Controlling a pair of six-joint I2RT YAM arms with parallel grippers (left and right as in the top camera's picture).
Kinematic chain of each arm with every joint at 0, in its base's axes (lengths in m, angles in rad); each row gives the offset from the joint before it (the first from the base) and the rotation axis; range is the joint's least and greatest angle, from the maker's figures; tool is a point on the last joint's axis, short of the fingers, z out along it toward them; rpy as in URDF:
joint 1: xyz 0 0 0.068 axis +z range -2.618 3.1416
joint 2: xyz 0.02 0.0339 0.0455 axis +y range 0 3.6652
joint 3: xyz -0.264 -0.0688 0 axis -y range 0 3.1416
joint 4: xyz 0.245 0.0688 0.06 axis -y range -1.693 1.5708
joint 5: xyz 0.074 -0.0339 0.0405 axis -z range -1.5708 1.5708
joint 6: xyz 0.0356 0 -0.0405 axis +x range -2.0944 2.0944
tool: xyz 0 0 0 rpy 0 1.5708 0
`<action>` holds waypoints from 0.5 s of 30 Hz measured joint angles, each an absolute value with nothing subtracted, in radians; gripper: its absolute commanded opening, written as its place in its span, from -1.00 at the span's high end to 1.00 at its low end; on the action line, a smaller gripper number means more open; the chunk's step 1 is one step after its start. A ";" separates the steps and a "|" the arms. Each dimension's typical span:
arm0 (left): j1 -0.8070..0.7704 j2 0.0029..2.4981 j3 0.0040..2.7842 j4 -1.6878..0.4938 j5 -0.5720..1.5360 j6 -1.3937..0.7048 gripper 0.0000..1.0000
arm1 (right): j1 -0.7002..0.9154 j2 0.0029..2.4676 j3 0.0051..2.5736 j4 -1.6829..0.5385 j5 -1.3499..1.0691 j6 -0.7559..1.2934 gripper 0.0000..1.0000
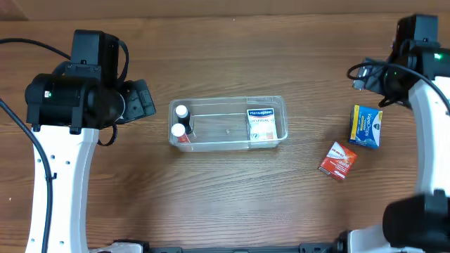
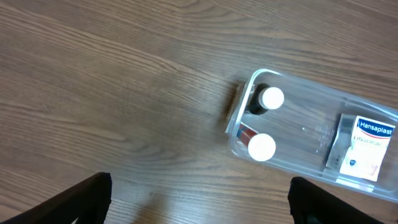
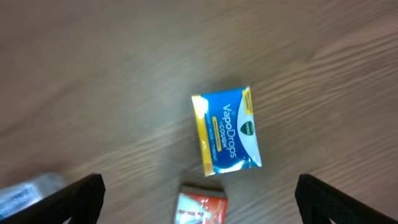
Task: Pack container
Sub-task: 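Move the right gripper to the blue VapoDrops box and grasp it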
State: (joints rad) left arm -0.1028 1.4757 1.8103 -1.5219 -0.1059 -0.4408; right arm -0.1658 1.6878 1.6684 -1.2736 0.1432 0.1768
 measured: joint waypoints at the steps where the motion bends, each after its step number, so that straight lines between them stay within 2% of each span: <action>1: -0.103 1.476 1.810 -1.522 -0.106 -0.439 -0.84 | -0.193 1.718 1.634 -1.258 0.125 0.147 -1.00; 9: -0.103 1.476 1.810 -1.515 -0.106 -0.438 -0.85 | -0.319 1.876 1.558 -1.184 0.017 0.034 -1.00; 15: -0.103 1.476 1.810 -1.501 -0.106 -0.438 -0.85 | -0.321 1.982 1.557 -1.180 -0.050 -0.030 -1.00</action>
